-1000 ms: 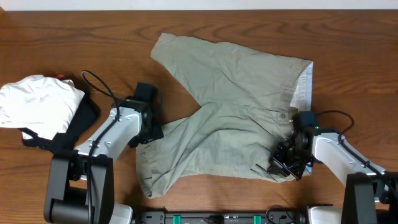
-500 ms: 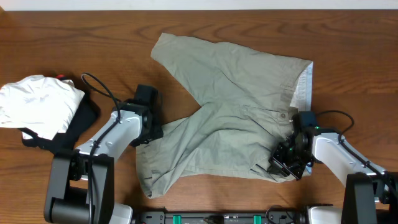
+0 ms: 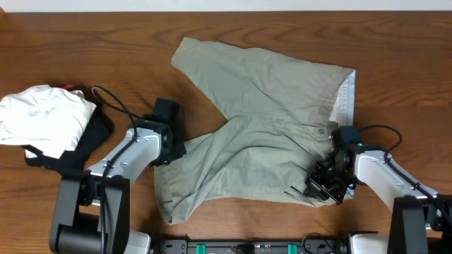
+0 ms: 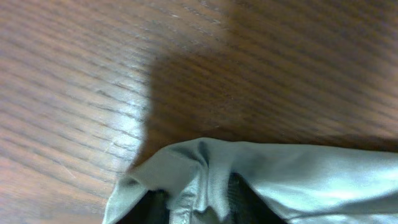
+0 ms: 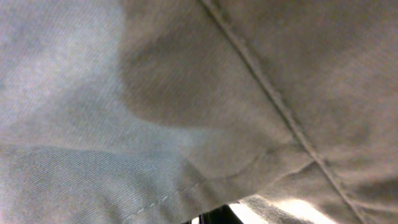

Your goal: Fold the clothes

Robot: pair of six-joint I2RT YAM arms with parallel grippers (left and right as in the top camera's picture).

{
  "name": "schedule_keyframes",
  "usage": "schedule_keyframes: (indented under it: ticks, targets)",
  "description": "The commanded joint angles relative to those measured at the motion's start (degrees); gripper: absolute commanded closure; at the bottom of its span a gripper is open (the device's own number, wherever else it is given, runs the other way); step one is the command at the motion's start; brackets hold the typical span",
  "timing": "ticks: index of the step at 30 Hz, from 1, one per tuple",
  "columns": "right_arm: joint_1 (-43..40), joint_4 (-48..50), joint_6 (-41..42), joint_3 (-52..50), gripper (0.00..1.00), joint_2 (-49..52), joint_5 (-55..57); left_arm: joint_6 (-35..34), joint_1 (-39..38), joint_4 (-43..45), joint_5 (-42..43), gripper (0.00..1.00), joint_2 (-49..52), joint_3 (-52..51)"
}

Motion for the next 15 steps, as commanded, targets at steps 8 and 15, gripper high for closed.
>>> schedule_keyframes:
  ticks: [8,15]
  targets:
    - [0.17,2.67,-0.94,-3.1,0.95,3.06,6.86,0.61,3.5,1.97,-1.62,0.94,0.04,-0.85]
    - [0.17,2.71,-0.9,-3.1,0.94,3.06,7.17,2.27,11.98,1.05,3.5,0.94,-4.72,-0.66]
